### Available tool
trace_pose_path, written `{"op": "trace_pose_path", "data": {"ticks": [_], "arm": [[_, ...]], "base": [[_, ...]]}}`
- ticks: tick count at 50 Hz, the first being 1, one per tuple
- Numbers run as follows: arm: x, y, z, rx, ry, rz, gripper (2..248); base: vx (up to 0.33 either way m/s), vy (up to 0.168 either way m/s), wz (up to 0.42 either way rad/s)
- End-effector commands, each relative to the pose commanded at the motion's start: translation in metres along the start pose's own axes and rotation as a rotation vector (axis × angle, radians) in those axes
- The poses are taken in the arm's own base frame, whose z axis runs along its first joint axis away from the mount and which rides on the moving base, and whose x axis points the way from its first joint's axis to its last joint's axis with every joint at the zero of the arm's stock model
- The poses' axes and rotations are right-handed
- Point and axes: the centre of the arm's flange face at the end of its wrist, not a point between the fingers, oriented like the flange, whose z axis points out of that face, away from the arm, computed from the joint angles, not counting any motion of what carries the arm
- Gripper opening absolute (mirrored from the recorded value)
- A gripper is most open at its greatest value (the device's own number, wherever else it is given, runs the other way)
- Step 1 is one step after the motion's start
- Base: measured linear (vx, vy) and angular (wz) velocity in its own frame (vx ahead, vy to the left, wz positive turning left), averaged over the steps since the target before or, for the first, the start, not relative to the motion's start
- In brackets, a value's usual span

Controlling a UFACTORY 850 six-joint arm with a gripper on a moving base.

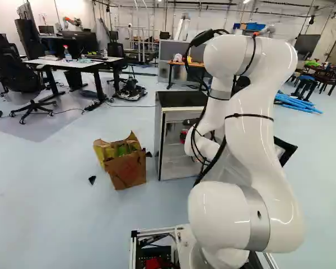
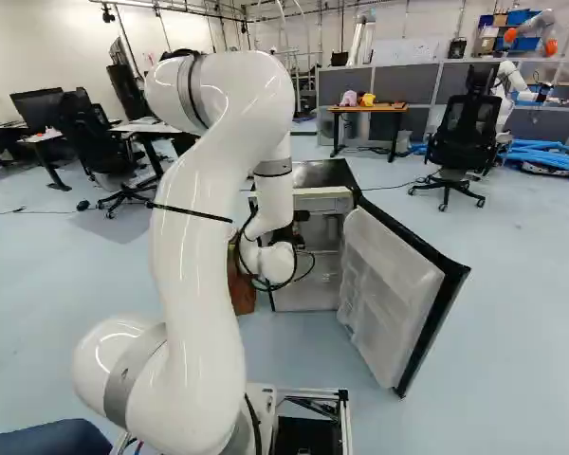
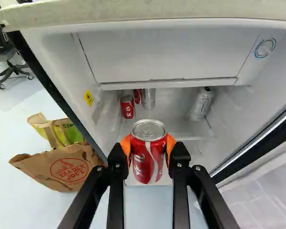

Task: Grab a drink from the fridge

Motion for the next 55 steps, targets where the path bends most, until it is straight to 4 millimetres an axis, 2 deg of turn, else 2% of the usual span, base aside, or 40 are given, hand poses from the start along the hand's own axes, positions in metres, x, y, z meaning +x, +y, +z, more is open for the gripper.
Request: {"op": "trace_pose_path", "data": {"ticks": [14, 55], "arm": [[0.008, -0.006, -0.029, -0.003, 0.005, -0.001, 94], [0.047, -0.01, -0.054, -0.012, 0.088, -0.024, 94]], "base": [[0.0, 0.0, 0.0], [0.0, 0.0, 0.0]]}}
